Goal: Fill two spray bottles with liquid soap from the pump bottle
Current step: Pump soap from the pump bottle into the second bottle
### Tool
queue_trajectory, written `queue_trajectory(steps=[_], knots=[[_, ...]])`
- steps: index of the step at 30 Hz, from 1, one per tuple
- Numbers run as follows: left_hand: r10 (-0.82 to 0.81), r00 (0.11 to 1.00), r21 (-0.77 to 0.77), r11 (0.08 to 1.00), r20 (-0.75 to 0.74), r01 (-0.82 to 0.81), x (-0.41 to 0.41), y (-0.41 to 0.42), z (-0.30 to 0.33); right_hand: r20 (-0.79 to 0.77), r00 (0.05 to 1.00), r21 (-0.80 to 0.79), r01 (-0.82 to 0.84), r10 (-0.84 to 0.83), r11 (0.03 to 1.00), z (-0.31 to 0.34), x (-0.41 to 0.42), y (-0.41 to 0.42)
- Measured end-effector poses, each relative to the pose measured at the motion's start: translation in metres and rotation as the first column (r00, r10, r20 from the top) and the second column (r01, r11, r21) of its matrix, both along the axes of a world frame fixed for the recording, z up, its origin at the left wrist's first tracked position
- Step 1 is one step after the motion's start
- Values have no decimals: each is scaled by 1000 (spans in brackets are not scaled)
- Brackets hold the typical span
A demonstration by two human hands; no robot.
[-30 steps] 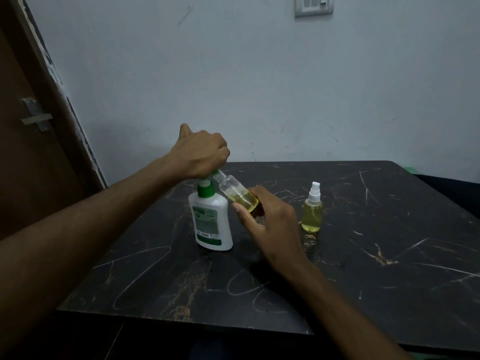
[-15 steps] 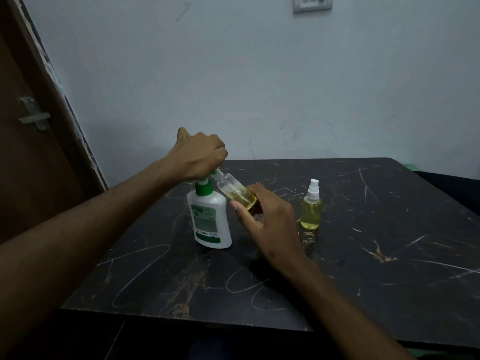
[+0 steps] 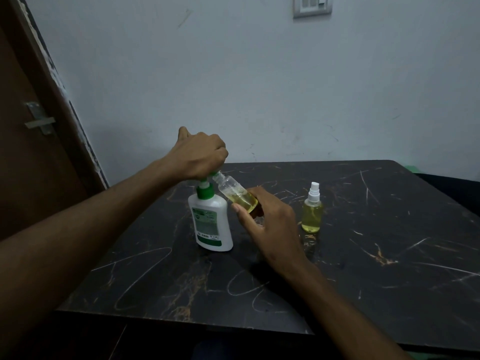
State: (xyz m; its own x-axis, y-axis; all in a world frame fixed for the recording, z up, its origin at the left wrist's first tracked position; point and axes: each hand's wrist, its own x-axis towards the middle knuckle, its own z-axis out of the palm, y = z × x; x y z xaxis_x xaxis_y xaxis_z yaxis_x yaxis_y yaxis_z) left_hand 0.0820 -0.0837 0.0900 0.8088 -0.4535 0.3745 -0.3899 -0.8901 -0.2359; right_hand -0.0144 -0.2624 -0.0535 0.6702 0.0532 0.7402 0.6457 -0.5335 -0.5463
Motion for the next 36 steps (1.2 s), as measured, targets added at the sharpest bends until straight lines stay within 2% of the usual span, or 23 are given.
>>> queue_trajectory(steps=[11, 15, 18, 36], knots=[[-5, 1000, 1, 1000, -1, 5, -2, -3, -1, 0, 1000, 4, -8, 8, 1000, 0, 2, 0], [-26, 999, 58, 998, 27, 24, 0, -1, 0, -6, 1000, 7, -14, 14, 1000, 0, 2, -1], [-20, 1000, 15, 1000, -10, 20, -2, -3, -5, -14, 1000, -2, -11, 11, 1000, 0, 2, 0], [0, 1000, 46, 999, 23, -1, 0, 2, -1, -11, 1000, -16, 6, -6, 1000, 0, 1, -1]])
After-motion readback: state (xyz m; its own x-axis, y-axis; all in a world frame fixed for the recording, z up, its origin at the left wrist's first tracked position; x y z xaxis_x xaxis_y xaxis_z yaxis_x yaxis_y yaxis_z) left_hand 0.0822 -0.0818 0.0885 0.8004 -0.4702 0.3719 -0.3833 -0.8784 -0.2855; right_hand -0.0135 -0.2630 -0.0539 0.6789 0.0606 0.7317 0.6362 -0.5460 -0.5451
